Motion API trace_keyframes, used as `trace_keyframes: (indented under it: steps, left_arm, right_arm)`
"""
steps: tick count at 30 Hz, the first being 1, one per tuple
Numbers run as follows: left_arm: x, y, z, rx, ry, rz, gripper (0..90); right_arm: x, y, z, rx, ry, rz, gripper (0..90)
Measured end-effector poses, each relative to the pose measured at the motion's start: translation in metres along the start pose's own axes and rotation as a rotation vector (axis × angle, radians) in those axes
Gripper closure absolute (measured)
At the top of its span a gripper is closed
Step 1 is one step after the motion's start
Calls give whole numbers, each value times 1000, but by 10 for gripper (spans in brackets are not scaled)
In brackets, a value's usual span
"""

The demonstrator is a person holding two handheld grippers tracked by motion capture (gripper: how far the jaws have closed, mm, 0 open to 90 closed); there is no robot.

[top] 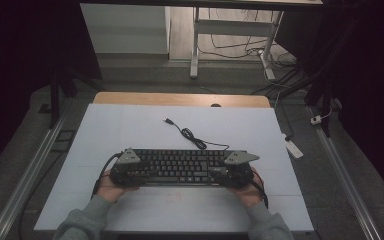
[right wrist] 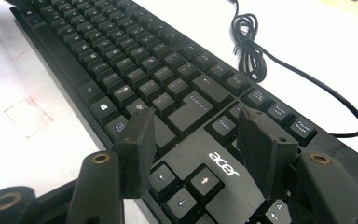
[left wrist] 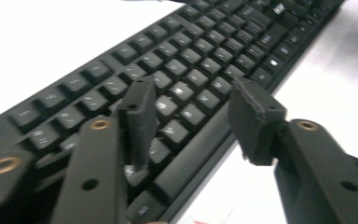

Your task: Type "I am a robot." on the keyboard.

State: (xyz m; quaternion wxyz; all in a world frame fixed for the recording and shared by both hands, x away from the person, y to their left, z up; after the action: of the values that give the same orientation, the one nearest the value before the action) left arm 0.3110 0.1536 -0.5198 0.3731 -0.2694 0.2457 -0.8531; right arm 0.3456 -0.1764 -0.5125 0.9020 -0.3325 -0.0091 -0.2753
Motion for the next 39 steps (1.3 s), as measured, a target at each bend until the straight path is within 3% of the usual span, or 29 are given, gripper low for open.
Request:
trace_keyframes:
  steps: [7, 22, 39]
  left_arm:
    - [-10, -5, 1, 2, -40, 22, 405]
    - [-18, -9, 1, -1, -58, 33, 375]
    - [-29, 3, 4, -9, -59, 96, 438]
  right_arm:
    - [-1, -4, -2, 6, 1, 6, 465]
    - [-5, -16, -18, 6, 33, 7, 466]
    - [-4, -17, -21, 5, 34, 13, 466]
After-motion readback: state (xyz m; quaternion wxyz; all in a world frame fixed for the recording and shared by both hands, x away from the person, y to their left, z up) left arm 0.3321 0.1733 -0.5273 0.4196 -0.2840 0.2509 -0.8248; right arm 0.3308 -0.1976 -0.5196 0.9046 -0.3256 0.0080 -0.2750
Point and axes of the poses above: each handheld gripper's, and its own axes: y roughly forward along the jaws, z roughly out of its top, x roughly to its right, the point moved 3 cm from there along y, roughly forward along the jaws, and after that the axes turned 11 degrees about -y, right-handed, at the moved point
